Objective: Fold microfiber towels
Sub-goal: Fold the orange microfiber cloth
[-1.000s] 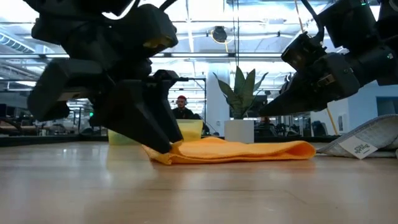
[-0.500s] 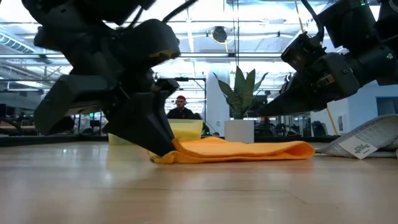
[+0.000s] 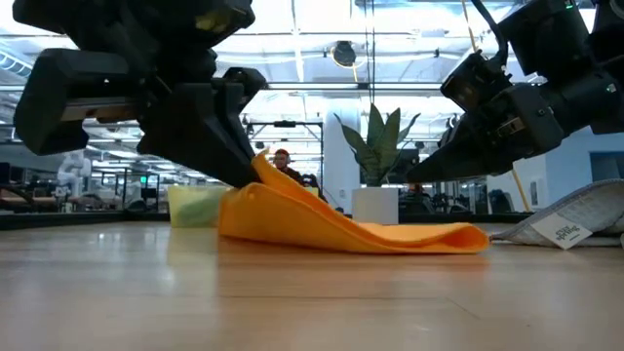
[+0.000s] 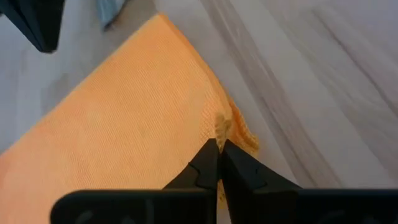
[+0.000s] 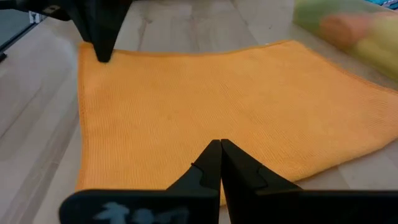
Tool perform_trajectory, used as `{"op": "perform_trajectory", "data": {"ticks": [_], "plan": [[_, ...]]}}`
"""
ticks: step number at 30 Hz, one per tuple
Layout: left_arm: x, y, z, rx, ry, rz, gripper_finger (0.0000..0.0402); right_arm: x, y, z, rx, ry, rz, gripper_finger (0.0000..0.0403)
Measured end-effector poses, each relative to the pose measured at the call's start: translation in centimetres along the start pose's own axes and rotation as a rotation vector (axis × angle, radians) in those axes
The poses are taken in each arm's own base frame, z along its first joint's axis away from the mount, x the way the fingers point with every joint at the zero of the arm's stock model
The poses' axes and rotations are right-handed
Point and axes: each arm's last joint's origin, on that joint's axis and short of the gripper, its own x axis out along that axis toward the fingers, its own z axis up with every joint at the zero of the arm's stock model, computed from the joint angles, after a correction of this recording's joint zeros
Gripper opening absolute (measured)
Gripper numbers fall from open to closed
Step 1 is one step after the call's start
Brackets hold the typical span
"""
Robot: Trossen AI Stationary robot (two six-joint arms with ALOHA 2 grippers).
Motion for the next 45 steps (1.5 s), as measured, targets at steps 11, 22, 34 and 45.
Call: {"op": "perform_trajectory", "data": {"ticks": [11,22,34,45], "plan": [[0.0,-0.1,0.1,0.0,-0.007,-0.006,0.0015,0.0,0.0,0.0,0.001,-0.001,0.0,0.0],[0.3,-0.6,-0.6,-0.041,0.047,-0.065,0.0014,0.0,0.0,0.0,0.001,-0.001,0.0,0.0],[0.7,-0.4,-0.8,-0.117,0.063,-0.058,0.0135,0.0,0.0,0.0,0.001,-0.001,0.0,0.0],[1.1,-1.0,-1.2,-0.062,0.084,-0.071,0.0116,0.0,0.0,0.0,0.001,-0.001,0.0,0.0]]}}
